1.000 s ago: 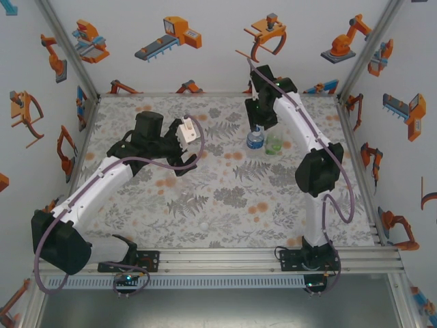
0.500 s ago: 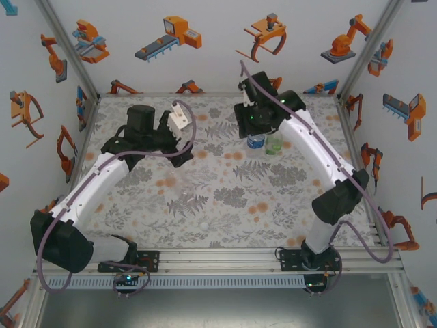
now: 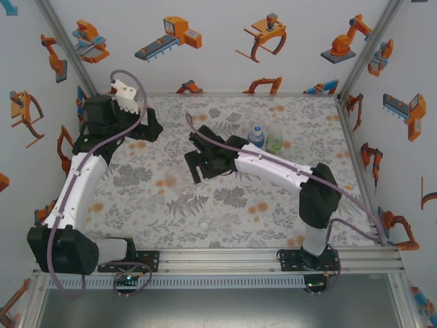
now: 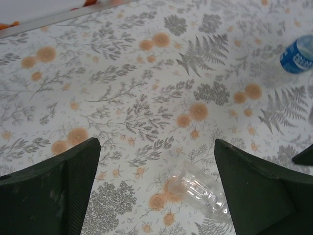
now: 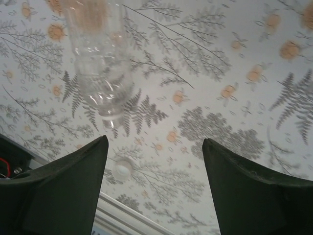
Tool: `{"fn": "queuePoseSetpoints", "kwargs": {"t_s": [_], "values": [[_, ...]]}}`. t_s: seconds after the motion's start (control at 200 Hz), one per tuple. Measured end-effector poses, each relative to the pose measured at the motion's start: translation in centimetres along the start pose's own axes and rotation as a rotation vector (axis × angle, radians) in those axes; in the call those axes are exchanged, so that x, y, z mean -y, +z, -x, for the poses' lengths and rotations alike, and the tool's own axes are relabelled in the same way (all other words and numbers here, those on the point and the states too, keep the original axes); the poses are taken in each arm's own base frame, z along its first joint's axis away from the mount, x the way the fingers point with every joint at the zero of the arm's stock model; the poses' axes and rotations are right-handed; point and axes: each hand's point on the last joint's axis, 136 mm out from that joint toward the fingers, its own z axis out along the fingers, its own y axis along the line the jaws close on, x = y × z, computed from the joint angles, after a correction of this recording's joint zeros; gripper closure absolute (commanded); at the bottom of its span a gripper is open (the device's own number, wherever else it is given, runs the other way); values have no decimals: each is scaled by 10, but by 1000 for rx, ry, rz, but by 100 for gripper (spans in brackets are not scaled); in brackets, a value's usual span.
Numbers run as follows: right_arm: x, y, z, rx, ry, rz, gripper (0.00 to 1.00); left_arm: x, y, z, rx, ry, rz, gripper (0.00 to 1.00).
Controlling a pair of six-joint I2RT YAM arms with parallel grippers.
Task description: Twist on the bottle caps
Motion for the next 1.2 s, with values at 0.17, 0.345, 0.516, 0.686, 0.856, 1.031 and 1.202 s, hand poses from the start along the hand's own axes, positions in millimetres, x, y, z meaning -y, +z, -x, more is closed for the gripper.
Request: {"fn": "queuePoseSetpoints", "kwargs": {"t_s": [0.17,0.345,0.516,0.686,0.856,1.031,1.202], "values": [[-24,38,-10,-20,-7,36,26,-7,-18,-12,27,-65,32,10],[-33,76,-21,-68,0,44,25,-6,-12,-33,-8,-108,19,11],[-41,99,-25,-91,-6,53,28,-3,-9,-35,-12,-116,-2,12],[-44,107,-27,-95,-12,60,40,0,-9,-33,-6,-116,-19,12],[-43,108,-26,-86,-23,49,49,4,-8,-34,-10,-118,-46,13],[-40,109,-23,-73,-45,32,60,5,-3,-38,-25,-125,-61,15],[-38,111,-23,-69,-55,25,58,6,-2,-39,-27,-126,-70,15]]}}
